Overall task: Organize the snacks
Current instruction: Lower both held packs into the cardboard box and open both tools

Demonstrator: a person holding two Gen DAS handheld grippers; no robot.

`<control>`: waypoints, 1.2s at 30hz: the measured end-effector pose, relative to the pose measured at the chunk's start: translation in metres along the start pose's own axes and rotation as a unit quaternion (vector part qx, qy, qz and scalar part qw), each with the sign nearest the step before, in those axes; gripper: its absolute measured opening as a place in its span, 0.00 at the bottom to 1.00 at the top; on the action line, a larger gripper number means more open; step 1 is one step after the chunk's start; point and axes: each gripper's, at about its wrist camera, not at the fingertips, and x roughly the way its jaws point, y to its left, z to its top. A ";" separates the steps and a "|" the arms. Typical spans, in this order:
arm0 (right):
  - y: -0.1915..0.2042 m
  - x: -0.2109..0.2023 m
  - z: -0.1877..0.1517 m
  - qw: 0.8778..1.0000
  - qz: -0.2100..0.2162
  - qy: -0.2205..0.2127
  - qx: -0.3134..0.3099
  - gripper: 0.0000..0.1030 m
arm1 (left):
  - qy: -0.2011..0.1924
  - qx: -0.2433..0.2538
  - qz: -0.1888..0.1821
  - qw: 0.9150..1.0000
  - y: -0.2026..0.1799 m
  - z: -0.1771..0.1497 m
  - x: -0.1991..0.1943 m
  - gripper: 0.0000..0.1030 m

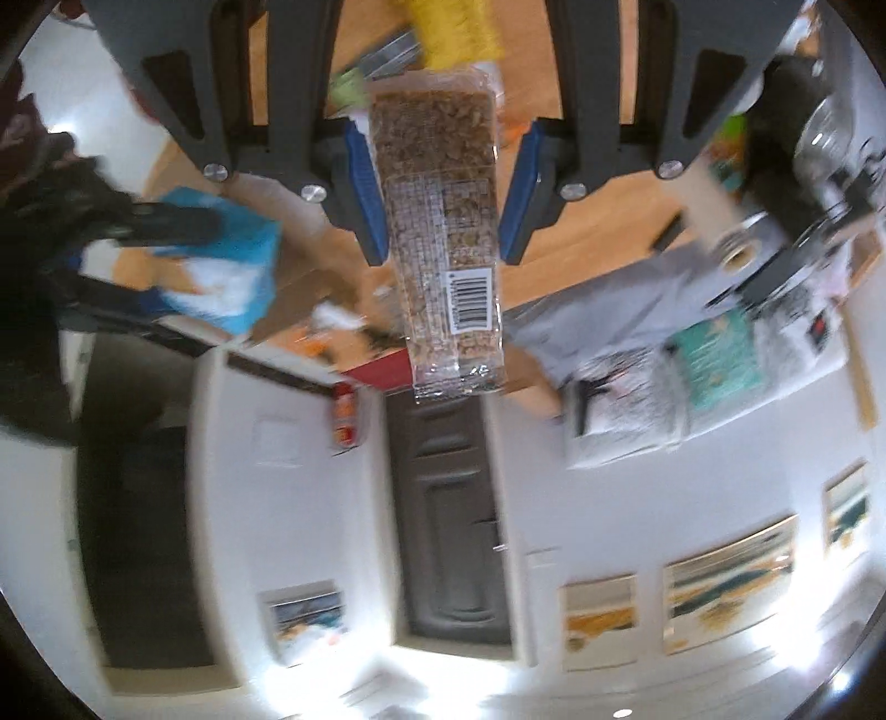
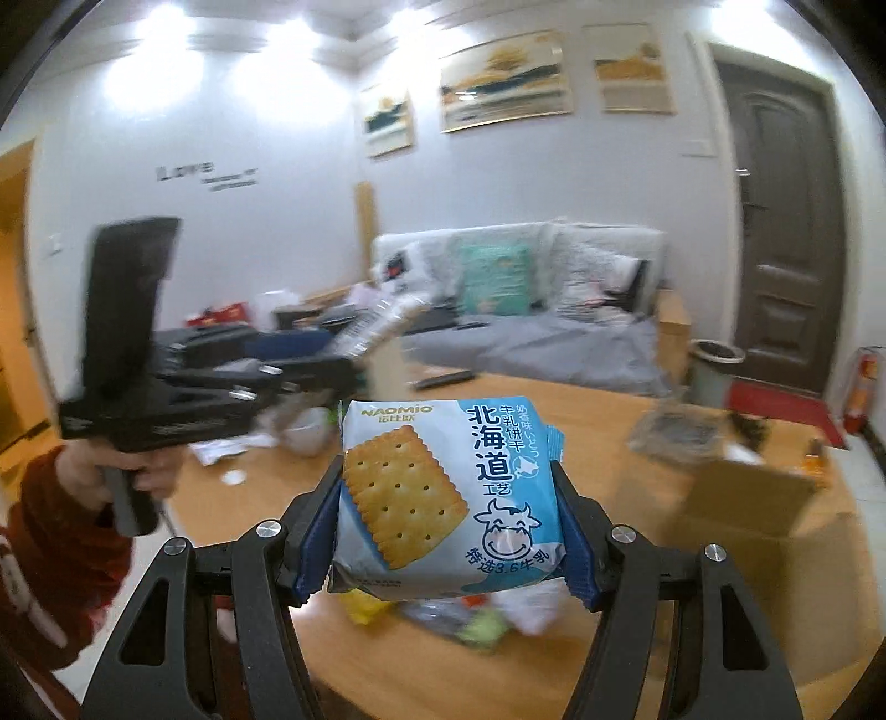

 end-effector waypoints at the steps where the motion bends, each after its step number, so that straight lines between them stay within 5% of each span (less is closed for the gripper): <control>1: -0.009 -0.005 0.000 1.000 -0.015 0.002 0.004 0.62 | -0.002 0.009 -0.016 1.000 -0.012 0.009 0.006 0.37; 6: -0.068 -0.021 -0.008 0.994 -0.105 0.030 0.029 0.62 | 0.013 0.037 -0.093 0.995 -0.065 0.042 0.043 0.38; 11: -0.128 -0.016 -0.033 0.984 -0.145 0.079 0.066 0.62 | 0.082 0.048 -0.160 0.983 -0.118 0.056 0.103 0.38; 16: -0.169 -0.004 -0.058 0.978 -0.133 0.121 0.103 0.62 | 0.176 0.062 -0.179 0.966 -0.159 0.046 0.159 0.38; 23: -0.179 0.024 -0.077 0.973 -0.122 0.180 0.081 0.64 | 0.246 0.081 -0.164 0.952 -0.186 0.031 0.197 0.38; 26: -0.179 0.030 -0.081 0.970 -0.122 0.193 0.081 0.68 | 0.250 0.084 -0.156 0.952 -0.188 0.027 0.196 0.49; 28: -0.174 0.028 -0.078 0.971 -0.131 0.187 0.075 0.73 | 0.238 0.080 -0.153 0.956 -0.186 0.028 0.190 0.69; 36: -0.160 0.001 -0.062 0.983 -0.090 0.134 0.090 0.80 | 0.180 0.055 -0.129 0.974 -0.136 0.046 0.153 0.78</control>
